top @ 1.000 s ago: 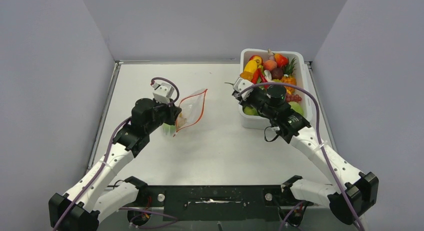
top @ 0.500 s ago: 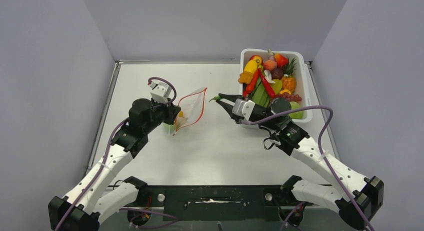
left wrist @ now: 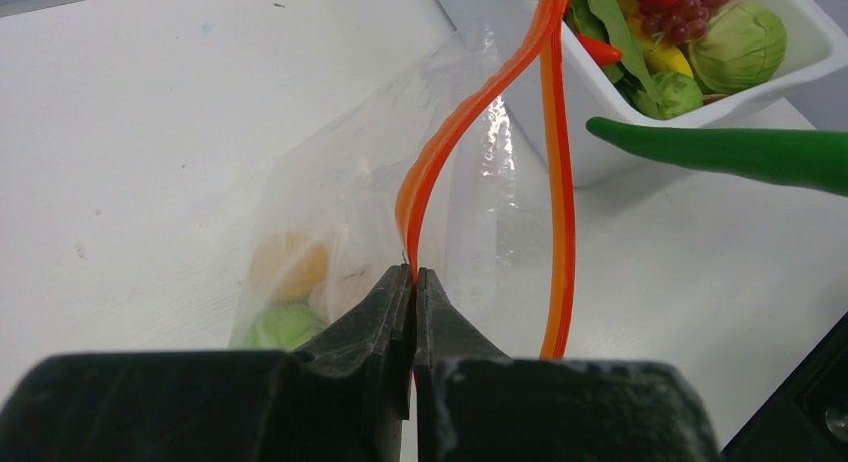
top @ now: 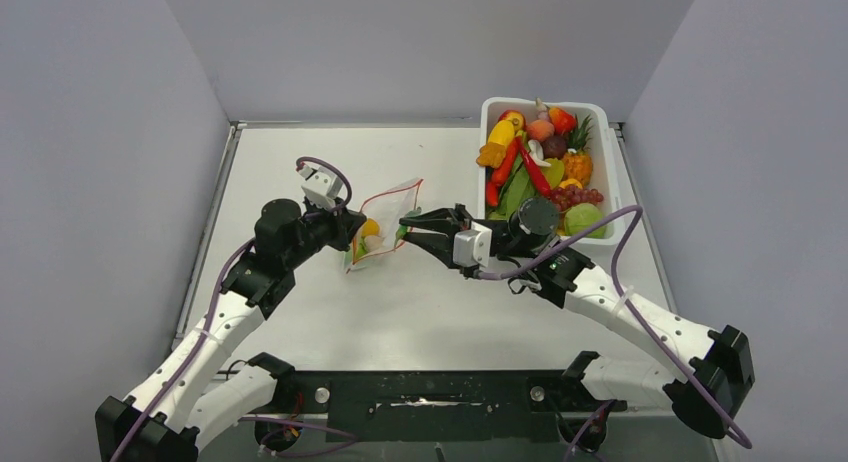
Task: Place the food in the zip-top bag and seal the zipper
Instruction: Pick up the fake vegetable from the bin, then place the fake vegetable in the zipper food storage bag.
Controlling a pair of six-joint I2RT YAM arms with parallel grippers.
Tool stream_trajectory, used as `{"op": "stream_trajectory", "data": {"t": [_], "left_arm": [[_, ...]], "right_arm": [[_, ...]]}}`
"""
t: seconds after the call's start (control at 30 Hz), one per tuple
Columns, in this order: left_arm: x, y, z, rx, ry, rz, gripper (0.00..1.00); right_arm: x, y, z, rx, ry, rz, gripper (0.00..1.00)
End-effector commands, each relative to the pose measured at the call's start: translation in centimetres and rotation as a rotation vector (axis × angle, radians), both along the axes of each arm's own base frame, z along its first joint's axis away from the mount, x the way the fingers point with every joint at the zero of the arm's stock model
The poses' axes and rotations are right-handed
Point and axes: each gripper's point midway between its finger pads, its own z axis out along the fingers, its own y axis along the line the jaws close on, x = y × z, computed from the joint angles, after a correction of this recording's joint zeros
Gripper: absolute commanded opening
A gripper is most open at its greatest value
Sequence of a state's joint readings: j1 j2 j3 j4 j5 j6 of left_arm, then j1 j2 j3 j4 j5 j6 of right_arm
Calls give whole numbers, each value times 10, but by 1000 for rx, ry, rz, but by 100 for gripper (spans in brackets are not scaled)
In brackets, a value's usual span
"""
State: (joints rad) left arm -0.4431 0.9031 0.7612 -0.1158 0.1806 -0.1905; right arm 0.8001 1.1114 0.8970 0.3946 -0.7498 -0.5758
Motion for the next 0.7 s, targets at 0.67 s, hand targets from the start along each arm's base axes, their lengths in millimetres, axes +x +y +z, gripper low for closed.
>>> {"op": "stream_trajectory", "data": {"t": [0.67], "left_arm": [[-5, -10, 33, -69, -112, -81, 0]], "right_arm": [[31, 33, -9, -102, -196, 122, 9]]}}
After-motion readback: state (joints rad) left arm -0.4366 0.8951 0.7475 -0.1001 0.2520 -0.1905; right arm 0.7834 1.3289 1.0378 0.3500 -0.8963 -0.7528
